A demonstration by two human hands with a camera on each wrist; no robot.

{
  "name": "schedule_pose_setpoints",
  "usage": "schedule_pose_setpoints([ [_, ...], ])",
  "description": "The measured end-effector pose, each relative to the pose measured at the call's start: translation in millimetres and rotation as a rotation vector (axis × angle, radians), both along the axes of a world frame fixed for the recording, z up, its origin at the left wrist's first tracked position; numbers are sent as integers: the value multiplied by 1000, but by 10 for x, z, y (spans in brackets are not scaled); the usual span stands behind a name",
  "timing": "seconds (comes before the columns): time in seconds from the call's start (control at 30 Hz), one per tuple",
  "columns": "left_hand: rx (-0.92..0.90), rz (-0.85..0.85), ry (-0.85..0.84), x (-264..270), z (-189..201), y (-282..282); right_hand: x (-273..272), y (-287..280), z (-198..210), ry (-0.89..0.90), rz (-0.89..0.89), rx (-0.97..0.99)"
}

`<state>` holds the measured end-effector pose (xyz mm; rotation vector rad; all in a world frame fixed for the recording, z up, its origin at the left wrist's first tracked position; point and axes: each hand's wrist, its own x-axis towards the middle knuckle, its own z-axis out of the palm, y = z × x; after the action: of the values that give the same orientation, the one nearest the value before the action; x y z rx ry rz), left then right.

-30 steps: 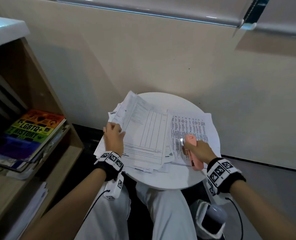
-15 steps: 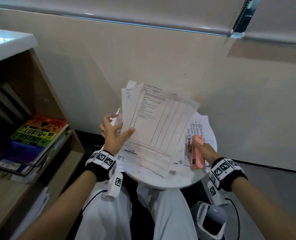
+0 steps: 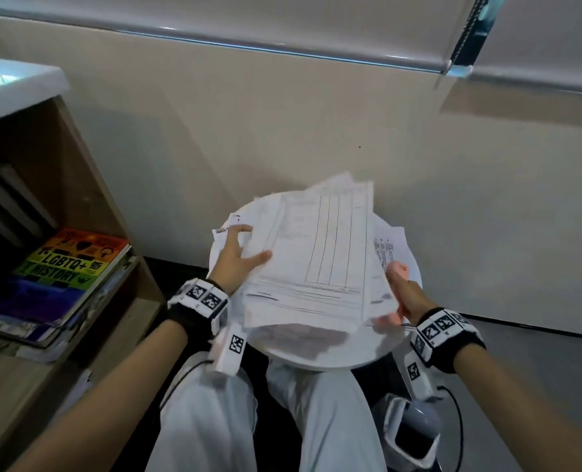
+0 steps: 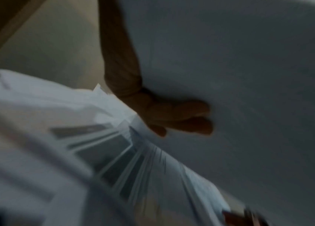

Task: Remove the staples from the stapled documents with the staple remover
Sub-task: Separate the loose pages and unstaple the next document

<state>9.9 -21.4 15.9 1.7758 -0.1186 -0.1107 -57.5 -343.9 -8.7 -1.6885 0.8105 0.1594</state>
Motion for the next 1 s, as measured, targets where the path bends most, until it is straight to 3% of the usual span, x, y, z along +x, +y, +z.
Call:
schedule_pose_setpoints([
  [0.1, 117, -70, 57, -240, -324, -90, 99, -229, -223, -62, -82, 86],
  [0.2, 360, -110, 123, -491, -548, -190, 3, -45, 97, -154, -184, 106],
  [0.33, 368, -228, 254, -651, -686, -242, 111, 45, 323, -331, -199, -119],
  [0.4, 463, -283, 251, -679, -646, -259, 169, 137, 405, -305, -67, -105],
  [0.43, 595, -263, 207, -683, -620, -270, 214, 191, 402, -263, 33, -74],
  [0.5, 932, -143, 38, -686, -528, -294, 246, 390, 444, -163, 211, -14],
  [0.57, 1109, -42, -149, -649, -481, -325, 264, 633, 420, -102, 334, 17],
  [0.67, 1020, -41, -243, -504, -501, -325, 325, 957, 299, -83, 472, -125],
  [0.83, 1048, -233, -71, -350, -609, -305, 509, 1258, 132, -93, 610, -302],
  [1.0, 1055, -273, -108, -345, -629, -300, 614, 1463, -3, -102, 692, -464],
])
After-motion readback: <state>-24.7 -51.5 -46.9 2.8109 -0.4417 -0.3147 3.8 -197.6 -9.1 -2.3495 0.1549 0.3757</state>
